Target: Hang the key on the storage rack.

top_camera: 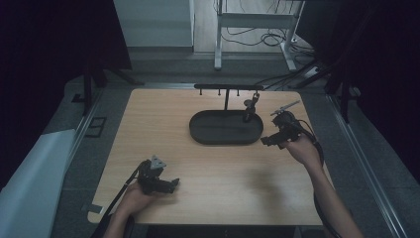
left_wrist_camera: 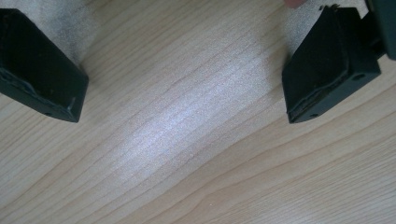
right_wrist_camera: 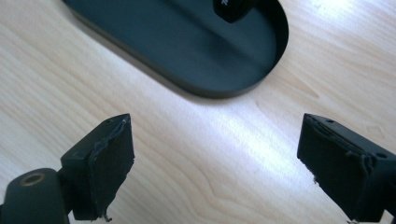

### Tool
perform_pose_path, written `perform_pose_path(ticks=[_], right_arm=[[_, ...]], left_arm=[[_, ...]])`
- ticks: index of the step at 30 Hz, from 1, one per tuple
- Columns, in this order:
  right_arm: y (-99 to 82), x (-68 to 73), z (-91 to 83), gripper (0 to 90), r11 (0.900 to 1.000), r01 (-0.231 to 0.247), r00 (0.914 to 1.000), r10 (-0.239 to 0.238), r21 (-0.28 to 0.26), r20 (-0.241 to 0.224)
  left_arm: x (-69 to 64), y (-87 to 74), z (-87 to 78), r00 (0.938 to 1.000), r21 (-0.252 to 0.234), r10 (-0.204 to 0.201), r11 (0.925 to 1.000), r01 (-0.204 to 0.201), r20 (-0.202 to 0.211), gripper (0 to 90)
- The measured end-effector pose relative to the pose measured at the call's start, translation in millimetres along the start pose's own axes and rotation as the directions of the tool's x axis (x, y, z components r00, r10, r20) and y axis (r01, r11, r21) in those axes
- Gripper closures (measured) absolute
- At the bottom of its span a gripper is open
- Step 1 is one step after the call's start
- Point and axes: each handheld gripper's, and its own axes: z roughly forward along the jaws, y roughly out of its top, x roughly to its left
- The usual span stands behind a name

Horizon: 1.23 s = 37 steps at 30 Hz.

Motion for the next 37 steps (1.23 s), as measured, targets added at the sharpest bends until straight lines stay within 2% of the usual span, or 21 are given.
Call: perform_pose_path(ticks=[10,12,13,14,16,17,20,30,31,32,37], right_arm=[[-35.5,6.1,-4.7,10.5,0.9993,-0.001,0.9999,0.002,-0.038,0.012],[-48.3,8.8,-5.6,10.7,0.9983,-0.006,0.9998,0.007,-0.058,0.019],[-48.3,8.8,-5.6,10.7,0.9983,-0.006,0.9998,0.007,-0.058,0.019],[-57.1,11.2,-5.8,10.8,0.9967,-0.004,0.9996,0.006,-0.081,0.027],[-61.5,12.5,-5.7,10.8,0.9961,-0.005,0.9996,0.007,-0.088,0.028],[-70.5,14.8,-4.6,10.8,0.9943,-0.012,0.9997,0.014,-0.106,0.018],[-83.4,18.4,-1.4,10.8,0.993,-0.025,0.9995,0.027,-0.116,0.017],[-119.2,26.5,16.9,11.2,0.9864,-0.065,0.9978,0.065,-0.151,-0.006],[-123.1,26.9,20.5,11.3,0.9868,-0.067,0.9978,0.067,-0.147,-0.006],[-129.2,27.9,27.9,11.3,0.9907,-0.068,0.9977,0.067,-0.118,-0.008],[-137.8,30.5,37.7,11.2,0.9937,-0.053,0.9986,0.054,-0.098,-0.001]], left_arm=[[0.1,0.0,0.0,1.0,0.0,0.0,1.0,0.0,0.0,0.5],[0.1,0.1,0.0,1.0,0.0,-0.001,1.0,0.001,0.0,0.5],[-0.1,0.0,0.0,1.0,0.0,-0.004,1.0,0.004,0.001,0.5],[-0.1,0.0,0.1,1.0,0.0,-0.003,1.0,0.003,0.002,0.2],[-0.3,0.0,0.3,1.0,-0.002,-0.006,1.0,0.006,0.002,0.2],[-0.3,0.0,0.3,1.0,-0.002,-0.005,1.0,0.005,0.002,0.0],[-0.1,0.0,0.3,1.0,0.0,-0.003,1.0,0.003,0.003,0.0],[-0.1,0.1,0.2,1.0,0.002,-0.001,1.0,0.001,0.002,0.0],[-0.1,0.1,0.2,1.0,0.002,0.0,1.0,0.0,0.002,0.0],[-0.1,0.1,0.2,1.0,0.002,0.0,1.0,0.0,0.002,0.0],[-0.4,0.0,0.2,1.0,0.003,0.001,1.0,-0.001,0.002,0.0]])
